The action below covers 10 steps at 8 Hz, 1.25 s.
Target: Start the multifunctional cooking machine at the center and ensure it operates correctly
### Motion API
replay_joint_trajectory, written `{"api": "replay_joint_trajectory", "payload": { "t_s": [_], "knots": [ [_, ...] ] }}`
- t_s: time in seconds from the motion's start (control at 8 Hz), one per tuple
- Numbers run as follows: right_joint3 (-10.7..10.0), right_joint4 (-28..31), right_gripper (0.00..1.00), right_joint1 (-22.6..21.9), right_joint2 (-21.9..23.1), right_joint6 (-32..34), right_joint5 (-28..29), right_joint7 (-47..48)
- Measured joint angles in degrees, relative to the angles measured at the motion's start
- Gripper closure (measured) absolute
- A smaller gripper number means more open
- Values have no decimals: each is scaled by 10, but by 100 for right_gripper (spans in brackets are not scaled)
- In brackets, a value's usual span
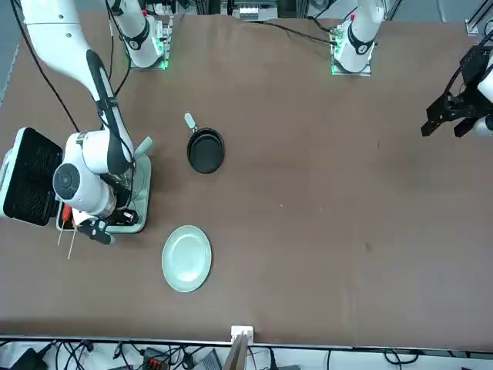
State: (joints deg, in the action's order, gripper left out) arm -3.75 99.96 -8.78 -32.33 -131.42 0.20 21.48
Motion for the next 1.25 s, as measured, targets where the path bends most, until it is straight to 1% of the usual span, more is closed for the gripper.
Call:
{"api": "replay_joint_trajectory", "payload": {
  "t_s": [0.5,1.25],
  "knots": [
    [0,0,58,-1,0,1,-2,-117],
    [0,-5,58,-3,-1,17,-3,-267]
  ]
}}
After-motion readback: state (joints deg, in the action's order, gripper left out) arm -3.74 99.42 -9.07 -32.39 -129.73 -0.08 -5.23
